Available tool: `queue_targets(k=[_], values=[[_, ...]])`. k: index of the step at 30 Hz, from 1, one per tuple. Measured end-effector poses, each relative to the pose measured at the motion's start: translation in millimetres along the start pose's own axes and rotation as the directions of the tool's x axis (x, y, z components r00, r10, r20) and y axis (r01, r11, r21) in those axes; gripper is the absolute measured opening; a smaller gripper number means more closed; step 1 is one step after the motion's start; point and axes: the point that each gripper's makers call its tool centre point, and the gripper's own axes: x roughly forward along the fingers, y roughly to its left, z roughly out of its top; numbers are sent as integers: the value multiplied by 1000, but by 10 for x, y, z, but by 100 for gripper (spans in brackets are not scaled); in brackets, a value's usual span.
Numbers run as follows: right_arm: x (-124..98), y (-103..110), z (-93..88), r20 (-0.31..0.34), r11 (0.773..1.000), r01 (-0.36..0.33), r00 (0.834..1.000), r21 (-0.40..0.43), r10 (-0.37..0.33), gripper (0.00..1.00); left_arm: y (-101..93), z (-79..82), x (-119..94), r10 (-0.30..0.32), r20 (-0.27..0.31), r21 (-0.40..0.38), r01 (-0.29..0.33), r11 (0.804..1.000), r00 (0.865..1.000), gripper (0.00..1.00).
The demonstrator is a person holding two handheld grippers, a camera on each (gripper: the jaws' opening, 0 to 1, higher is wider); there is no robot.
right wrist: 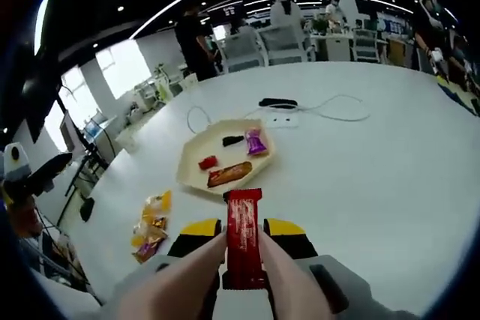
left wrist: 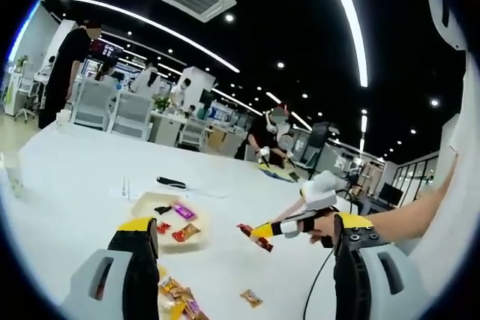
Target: Place the target food into the container with the food tongs after gripping and lifting it, then release it inside without dropping or visibly crushing the food.
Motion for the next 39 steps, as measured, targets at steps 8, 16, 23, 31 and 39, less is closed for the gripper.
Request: queue_targets(k=[8, 16, 23, 31, 39], values=[[-23, 9, 62, 28, 999, -6, 1000, 40, 5, 21, -33, -48, 21, -35, -37, 1, 35, 999, 999, 99], [-84, 22, 215, 66, 999, -4, 998, 31, 2, 22, 0, 49, -7, -48, 0, -19, 48, 999, 999, 99], [-152, 42, 293, 81, 999, -2, 997, 32, -1, 22, 69, 7, -51, -26, -20, -1, 26, 1000, 999, 99], [-179, 48, 290, 78, 999, -11, 997, 30, 8, 22, 95, -3, -98, -1, -17, 0, 1, 1000, 1000, 99], [-193, 70, 332, 78, 999, -35, 996, 29, 33, 22, 102, 74, -105, 16, 1, 6, -16, 1000, 1000, 99]])
